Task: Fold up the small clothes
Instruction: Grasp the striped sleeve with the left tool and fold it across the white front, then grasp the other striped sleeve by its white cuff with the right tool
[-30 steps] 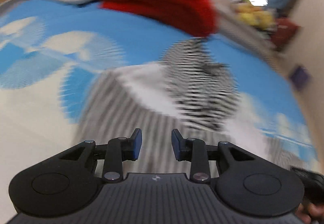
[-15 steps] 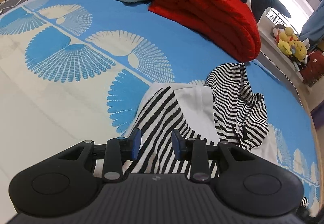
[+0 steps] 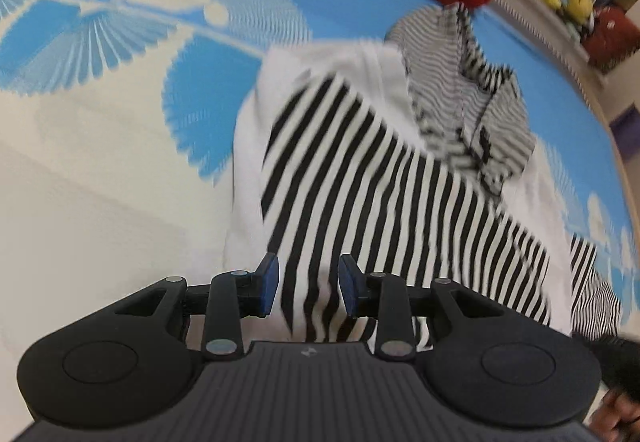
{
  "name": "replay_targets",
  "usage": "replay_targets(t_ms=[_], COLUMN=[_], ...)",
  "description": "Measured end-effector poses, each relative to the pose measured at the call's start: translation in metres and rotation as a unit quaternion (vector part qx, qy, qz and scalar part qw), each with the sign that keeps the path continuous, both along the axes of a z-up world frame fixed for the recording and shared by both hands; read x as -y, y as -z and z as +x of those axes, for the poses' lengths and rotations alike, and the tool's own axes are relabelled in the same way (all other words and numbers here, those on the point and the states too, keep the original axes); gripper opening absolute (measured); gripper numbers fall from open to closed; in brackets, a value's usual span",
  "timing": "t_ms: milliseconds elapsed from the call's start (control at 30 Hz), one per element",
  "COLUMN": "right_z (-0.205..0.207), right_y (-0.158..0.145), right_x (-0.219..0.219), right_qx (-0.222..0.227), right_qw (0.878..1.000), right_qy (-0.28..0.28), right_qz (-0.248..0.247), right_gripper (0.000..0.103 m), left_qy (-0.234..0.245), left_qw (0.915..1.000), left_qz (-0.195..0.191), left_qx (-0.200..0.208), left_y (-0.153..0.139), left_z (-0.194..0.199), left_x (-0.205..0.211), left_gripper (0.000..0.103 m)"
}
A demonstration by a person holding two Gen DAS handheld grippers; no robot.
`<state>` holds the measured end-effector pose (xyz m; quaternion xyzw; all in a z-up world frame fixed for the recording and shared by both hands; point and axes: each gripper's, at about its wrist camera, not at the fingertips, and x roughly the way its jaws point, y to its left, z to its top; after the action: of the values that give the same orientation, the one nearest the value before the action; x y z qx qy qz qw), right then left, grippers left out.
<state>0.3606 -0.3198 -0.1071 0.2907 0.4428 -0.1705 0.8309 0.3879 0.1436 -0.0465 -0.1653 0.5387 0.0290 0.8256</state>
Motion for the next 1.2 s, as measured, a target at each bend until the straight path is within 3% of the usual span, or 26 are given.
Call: replay_targets(t_ms=[33,133,233,300,333,433,500,567,633,900,1067,1200], right_z=[0.0,0.007,0.019,0.026,0.025,0.023,0.021,0.017,0.013,0.006,-0.009,-0.02], right_y=[-0.006,-0.018,0.0,0.019,0.024,0.02,0.014,0.012,0.011,-0.024,-0.033,-0.03], right_x=[-0.001,-0.004,-0.004,-0.003,0.001,0.006,0.004,0.009,0.014,0.034,0.072,0.116], right_qx=[0.026,0.094,0.052,-0.021,-0.034,-0.024,-0.017,-0.023,-0.024,0.008,0.022,0.025], right_qw=[1.0,0.992,0.988,0.991,0.992,0.992,0.994,0.993,0.993,0.997,0.999,0.999], right_qy=[-0.01,-0.058,-0.082,-0.074,-0.06,-0.053,-0.064,-0.056,-0.05,-0.06,-0.034,0.012], right_qz=[0.004,0.062,0.122,0.109,0.108,0.11,0.093,0.097,0.099,0.053,0.027,0.034], right_gripper=[0.008,0.031,0.037,0.037,0.037,0.038,0.039,0.039,0.039,0.047,0.047,0.047], left_qy=[0.003,0.022,0.032,0.028,0.03,0.052,0.06,0.071,0.078,0.116,0.135,0.135], left_qw=[0.9999,0.9965,0.9956,0.996,0.9969,0.9983,0.9977,0.9952,0.9942,0.9898,0.9871,0.9873], left_qz=[0.003,0.062,0.069,0.073,0.066,0.027,0.016,0.032,0.049,0.077,0.074,0.069], left_qx=[-0.009,-0.051,-0.055,-0.043,-0.029,-0.004,-0.025,-0.059,-0.055,0.027,0.044,0.046], left_y=[0.007,0.025,0.025,0.016,0.011,0.002,0.013,0.027,0.021,-0.036,-0.044,-0.041], left_z=[-0.002,-0.004,-0.006,-0.007,-0.009,-0.008,-0.008,-0.008,-0.008,-0.018,-0.019,-0.018], left_x=[-0.001,-0.003,-0.008,-0.004,-0.001,0.009,0.011,0.014,0.019,0.06,0.091,0.105], left_gripper=[0.035,0.036,0.036,0.035,0.035,0.035,0.036,0.035,0.036,0.044,0.045,0.045])
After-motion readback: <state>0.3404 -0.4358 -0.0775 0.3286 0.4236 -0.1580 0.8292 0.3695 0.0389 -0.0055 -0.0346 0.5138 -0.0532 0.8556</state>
